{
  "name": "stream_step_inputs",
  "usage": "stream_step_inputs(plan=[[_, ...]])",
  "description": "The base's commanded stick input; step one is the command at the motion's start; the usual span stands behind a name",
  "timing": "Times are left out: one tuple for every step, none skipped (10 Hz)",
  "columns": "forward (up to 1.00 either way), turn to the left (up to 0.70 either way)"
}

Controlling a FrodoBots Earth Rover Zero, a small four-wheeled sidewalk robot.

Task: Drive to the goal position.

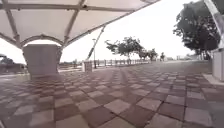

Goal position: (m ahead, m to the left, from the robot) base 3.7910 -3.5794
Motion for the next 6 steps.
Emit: stream_step_inputs(plan=[[0.00, -0.70], [0.00, -0.68], [0.00, 0.00], [0.00, 0.00], [0.00, 0.00], [0.00, 0.00]])
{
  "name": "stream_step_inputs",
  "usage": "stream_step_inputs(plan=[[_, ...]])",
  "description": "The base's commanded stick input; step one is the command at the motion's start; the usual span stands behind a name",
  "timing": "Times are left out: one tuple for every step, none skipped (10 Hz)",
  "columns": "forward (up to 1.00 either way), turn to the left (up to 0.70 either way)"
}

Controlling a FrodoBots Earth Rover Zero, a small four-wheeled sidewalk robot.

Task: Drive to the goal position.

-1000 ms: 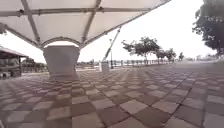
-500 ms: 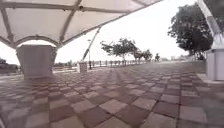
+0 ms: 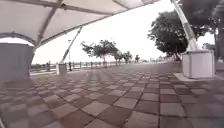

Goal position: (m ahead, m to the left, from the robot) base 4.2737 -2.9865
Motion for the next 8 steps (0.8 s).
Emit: stream_step_inputs(plan=[[0.00, 0.00], [0.00, 0.00], [0.00, 0.00], [0.00, 0.00], [0.00, 0.00], [0.50, -0.25], [0.63, -0.31], [0.70, -0.14]])
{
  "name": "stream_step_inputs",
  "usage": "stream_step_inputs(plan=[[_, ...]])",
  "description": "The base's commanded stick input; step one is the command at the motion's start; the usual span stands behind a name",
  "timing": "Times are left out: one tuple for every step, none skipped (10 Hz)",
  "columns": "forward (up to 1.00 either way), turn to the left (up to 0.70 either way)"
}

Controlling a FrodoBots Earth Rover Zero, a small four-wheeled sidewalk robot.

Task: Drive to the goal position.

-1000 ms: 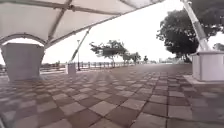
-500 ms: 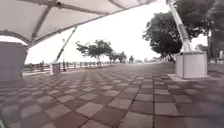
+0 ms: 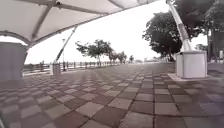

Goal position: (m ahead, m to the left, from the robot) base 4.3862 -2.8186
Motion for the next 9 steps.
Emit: stream_step_inputs(plan=[[0.70, 0.00], [0.70, 0.00], [0.70, 0.00], [0.70, 0.00], [0.70, 0.00], [0.70, 0.00], [0.70, 0.00], [0.70, 0.00], [0.70, -0.23]])
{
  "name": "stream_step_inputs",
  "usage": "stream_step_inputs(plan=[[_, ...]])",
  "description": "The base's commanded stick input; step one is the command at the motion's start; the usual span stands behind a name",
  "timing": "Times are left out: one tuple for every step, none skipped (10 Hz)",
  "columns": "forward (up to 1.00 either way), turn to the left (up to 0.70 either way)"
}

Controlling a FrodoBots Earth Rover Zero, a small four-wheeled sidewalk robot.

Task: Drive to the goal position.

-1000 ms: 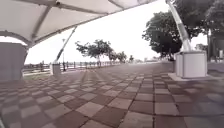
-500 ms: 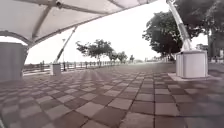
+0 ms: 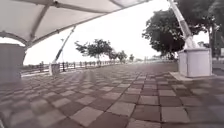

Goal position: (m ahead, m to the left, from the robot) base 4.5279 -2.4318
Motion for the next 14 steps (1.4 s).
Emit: stream_step_inputs(plan=[[0.70, -0.04], [0.70, 0.00], [0.70, 0.00], [0.70, -0.05], [0.70, -0.25], [0.70, -0.18], [0.70, 0.00], [0.70, 0.00], [0.70, 0.00], [0.70, 0.00], [0.70, 0.00], [0.70, 0.00], [0.70, 0.00], [0.70, 0.00]])
